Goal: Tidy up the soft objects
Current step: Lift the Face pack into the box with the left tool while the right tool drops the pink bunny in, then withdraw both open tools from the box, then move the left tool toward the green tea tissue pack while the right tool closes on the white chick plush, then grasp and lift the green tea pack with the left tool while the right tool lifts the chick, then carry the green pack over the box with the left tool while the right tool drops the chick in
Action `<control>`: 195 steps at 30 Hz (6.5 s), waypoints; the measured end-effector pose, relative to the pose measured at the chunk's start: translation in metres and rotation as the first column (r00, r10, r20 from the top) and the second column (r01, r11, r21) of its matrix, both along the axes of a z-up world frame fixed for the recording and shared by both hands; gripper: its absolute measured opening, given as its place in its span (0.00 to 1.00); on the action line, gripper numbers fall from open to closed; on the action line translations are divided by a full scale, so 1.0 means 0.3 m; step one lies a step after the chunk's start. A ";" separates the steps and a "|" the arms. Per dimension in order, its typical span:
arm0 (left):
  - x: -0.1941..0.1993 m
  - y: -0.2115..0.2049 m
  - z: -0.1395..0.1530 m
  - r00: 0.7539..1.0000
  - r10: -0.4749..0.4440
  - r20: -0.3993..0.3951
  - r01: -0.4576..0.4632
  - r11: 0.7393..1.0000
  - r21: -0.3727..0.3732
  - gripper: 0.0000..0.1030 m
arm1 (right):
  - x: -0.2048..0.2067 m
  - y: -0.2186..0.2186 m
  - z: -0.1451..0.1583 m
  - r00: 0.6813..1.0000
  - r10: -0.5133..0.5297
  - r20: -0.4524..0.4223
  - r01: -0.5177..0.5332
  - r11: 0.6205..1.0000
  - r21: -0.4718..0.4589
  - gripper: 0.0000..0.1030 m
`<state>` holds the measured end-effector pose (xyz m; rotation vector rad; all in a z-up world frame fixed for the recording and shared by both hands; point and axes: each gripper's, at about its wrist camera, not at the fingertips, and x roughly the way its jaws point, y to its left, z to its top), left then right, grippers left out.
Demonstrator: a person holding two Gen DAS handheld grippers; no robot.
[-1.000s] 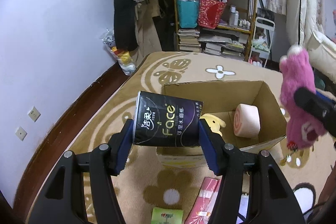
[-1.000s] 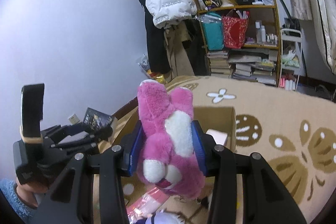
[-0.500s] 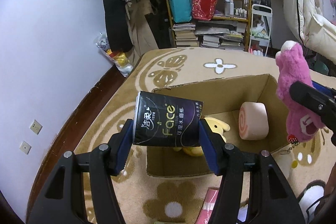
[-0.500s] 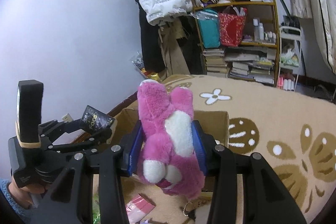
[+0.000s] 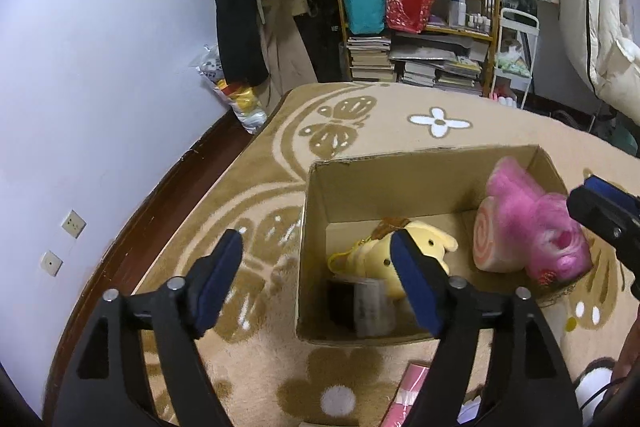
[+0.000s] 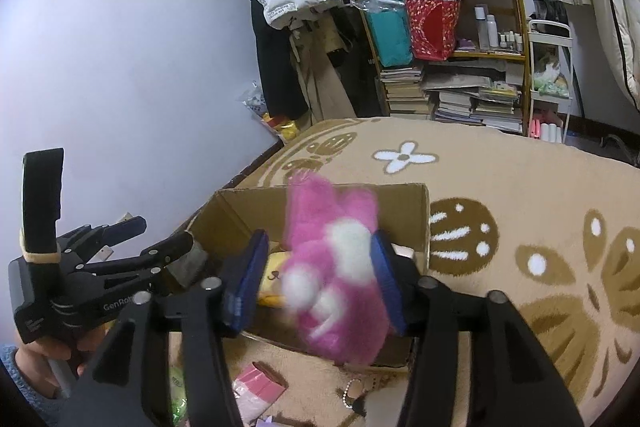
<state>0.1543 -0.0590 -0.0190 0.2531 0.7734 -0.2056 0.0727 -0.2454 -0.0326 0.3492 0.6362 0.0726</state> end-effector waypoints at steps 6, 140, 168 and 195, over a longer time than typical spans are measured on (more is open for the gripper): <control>0.000 0.026 0.021 1.000 0.026 0.007 -0.026 1.000 -0.014 0.93 | -0.009 0.006 0.006 1.000 0.005 -0.002 -0.005 1.000 -0.010 0.70; -0.249 0.153 -0.381 0.870 0.096 -0.484 -0.019 0.987 0.162 0.50 | -0.142 -0.013 -0.386 0.923 -0.058 -0.381 0.057 0.998 -0.014 0.39; -0.268 0.148 -0.098 0.973 0.094 -0.211 -0.077 0.993 0.087 0.50 | -0.211 0.025 -0.173 0.976 -0.052 -0.211 0.054 0.999 0.005 0.38; -0.196 0.020 0.217 0.997 -0.039 0.074 0.034 0.998 0.056 0.50 | -0.184 0.074 0.113 0.996 -0.018 0.087 0.020 1.000 -0.023 0.38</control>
